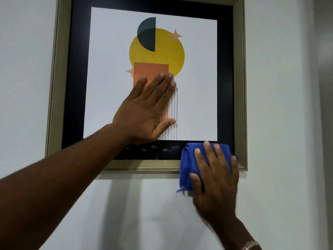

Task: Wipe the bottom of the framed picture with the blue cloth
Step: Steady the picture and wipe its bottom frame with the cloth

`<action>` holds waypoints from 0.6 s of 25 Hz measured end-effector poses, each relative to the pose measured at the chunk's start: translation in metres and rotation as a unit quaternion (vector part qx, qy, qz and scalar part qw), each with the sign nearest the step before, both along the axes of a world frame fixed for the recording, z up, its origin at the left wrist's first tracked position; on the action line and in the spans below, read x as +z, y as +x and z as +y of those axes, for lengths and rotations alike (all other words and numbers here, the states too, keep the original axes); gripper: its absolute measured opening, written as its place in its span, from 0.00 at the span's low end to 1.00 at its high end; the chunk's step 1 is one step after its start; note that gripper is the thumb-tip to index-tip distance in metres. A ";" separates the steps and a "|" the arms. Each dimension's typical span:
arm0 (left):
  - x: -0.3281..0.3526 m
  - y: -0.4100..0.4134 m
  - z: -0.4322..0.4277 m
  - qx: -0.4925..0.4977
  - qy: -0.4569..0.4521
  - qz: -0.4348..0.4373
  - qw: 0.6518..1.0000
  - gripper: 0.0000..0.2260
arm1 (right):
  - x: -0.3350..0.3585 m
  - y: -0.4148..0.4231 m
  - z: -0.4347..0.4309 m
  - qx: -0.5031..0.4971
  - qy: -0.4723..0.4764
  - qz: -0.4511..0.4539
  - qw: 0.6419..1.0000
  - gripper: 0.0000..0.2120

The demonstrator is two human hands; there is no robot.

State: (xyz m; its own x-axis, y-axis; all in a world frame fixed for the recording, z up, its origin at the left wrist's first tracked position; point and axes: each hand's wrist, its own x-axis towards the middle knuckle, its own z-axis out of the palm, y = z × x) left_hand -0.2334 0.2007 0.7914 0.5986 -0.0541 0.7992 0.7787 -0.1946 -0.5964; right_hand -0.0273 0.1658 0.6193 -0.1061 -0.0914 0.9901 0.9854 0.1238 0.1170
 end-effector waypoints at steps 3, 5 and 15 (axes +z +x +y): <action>-0.002 0.003 -0.001 -0.004 -0.001 -0.003 1.000 0.36 | 0.011 -0.001 -0.002 -0.002 -0.003 0.101 0.995 0.24; -0.001 0.000 -0.001 -0.004 -0.003 -0.006 1.000 0.36 | 0.017 -0.020 -0.004 0.010 -0.014 0.150 0.989 0.25; -0.002 -0.002 -0.001 -0.021 -0.006 -0.008 1.000 0.36 | 0.008 -0.012 -0.006 -0.018 -0.039 0.048 0.998 0.27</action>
State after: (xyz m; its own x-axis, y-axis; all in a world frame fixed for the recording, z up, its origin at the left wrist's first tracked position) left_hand -0.2349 0.1993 0.7895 0.5831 -0.0688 0.8095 0.7794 -0.2339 -0.5813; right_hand -0.0398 0.1596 0.6270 -0.0116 -0.0113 0.9999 0.9956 0.0927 0.0126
